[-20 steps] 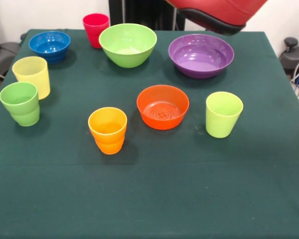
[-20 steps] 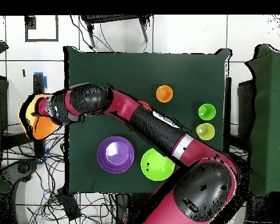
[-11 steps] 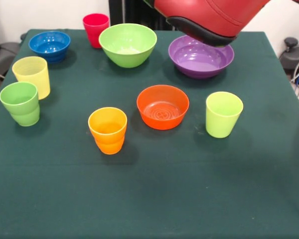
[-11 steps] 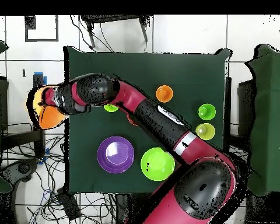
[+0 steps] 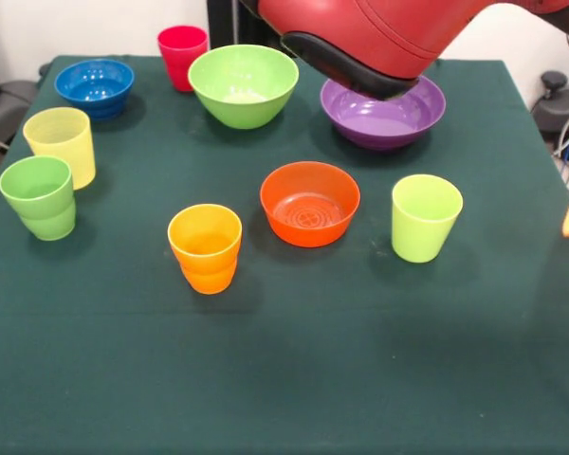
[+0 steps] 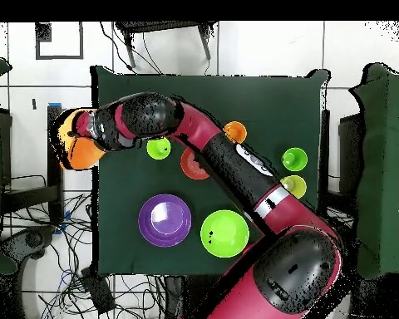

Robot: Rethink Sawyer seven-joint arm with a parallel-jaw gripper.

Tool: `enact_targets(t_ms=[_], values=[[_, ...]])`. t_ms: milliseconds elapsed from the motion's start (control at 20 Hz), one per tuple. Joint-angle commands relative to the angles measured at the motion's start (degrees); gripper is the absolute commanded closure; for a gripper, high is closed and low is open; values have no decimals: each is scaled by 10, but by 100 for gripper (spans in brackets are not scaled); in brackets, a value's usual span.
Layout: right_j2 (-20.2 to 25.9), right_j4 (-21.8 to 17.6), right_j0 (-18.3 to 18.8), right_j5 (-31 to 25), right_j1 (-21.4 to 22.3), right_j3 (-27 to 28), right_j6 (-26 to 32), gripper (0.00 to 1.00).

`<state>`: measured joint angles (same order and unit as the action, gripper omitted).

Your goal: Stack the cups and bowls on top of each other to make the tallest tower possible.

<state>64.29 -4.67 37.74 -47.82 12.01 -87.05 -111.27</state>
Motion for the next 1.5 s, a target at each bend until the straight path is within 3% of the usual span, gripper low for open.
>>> enact_targets(t_ms=[50, 300, 1500], values=[[-33, -38, -10, -59, -10, 73, 136, 100], [-36, -46, -15, -77, -16, 99, 148, 100], [-25, -69, -34, -293, -57, 272, 277, 100]])
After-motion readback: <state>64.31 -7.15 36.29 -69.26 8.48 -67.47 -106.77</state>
